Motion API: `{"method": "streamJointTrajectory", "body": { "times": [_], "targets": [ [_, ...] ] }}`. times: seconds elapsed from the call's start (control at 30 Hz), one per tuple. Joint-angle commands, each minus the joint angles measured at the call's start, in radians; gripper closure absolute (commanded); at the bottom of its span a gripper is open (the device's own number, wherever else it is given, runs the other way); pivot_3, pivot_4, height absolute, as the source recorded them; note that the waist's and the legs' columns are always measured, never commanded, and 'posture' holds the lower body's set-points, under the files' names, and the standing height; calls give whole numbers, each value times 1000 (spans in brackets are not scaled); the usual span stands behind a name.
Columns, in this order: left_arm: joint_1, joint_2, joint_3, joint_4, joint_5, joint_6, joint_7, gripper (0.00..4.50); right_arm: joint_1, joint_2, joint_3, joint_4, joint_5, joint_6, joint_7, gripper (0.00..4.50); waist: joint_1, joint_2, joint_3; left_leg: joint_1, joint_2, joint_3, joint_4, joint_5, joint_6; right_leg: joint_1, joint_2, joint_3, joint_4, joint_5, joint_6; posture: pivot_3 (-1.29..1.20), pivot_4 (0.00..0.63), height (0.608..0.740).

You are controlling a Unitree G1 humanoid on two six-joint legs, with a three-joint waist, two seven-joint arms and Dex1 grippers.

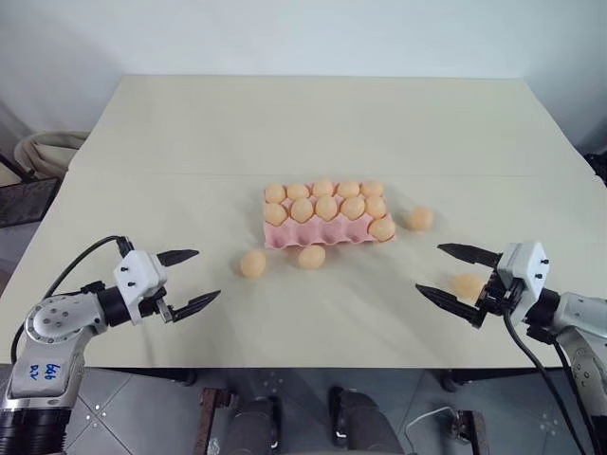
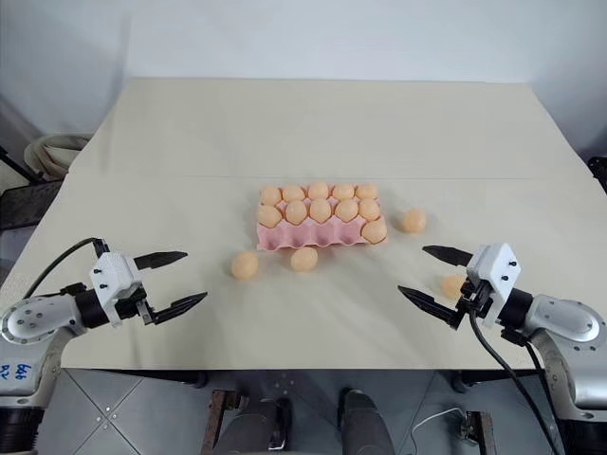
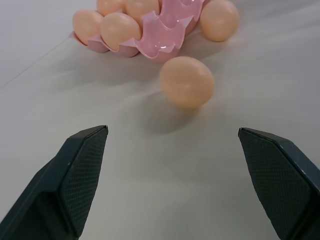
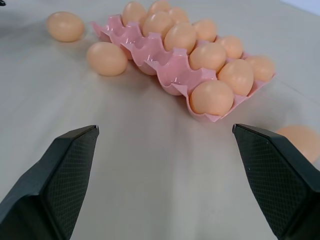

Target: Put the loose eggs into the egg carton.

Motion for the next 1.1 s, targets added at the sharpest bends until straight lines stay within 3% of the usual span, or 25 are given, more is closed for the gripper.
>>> {"method": "streamJointTrajectory", "body": {
  "times": [0.03, 0.37, 0.7, 0.9, 1.1],
  "targets": [
    [6, -3, 4, -47, -13, -5, 12, 45, -5, 8, -47, -17, 12, -16, -22, 0, 0, 0, 0, 0, 0, 0, 0, 0, 0, 0, 0, 0, 1, 0, 0, 0, 150, 740],
    [-43, -40, -71, -107, -58, 59, -1, 45, 102, 30, -227, -49, 48, 39, -152, 0, 19, 0, 0, 0, 0, 0, 5, 0, 0, 1, 0, 0, 4, 0, 0, 0, 150, 740],
    [-215, -104, -218, -48, -44, 42, -69, 45, 378, 50, -369, -75, 29, 20, -126, 0, 32, 2, -1, 0, 0, 0, 10, 0, 1, 3, 0, 1, 6, 0, 0, 0, 150, 740],
    [-254, -117, -229, -31, -81, 48, -123, 45, 357, 18, -346, -23, 23, 9, -101, 0, 20, 2, -1, 2, 0, 1, 11, 0, 1, 3, 1, 1, 9, 0, 0, 0, 150, 740],
    [-238, -117, -226, -63, -106, 61, -137, 45, 208, -95, -245, 158, -28, 13, 12, 0, 23, 2, -1, 2, 0, 1, 14, 1, 3, 4, 0, 1, 10, 0, 0, 0, 150, 740]
  ]
}}
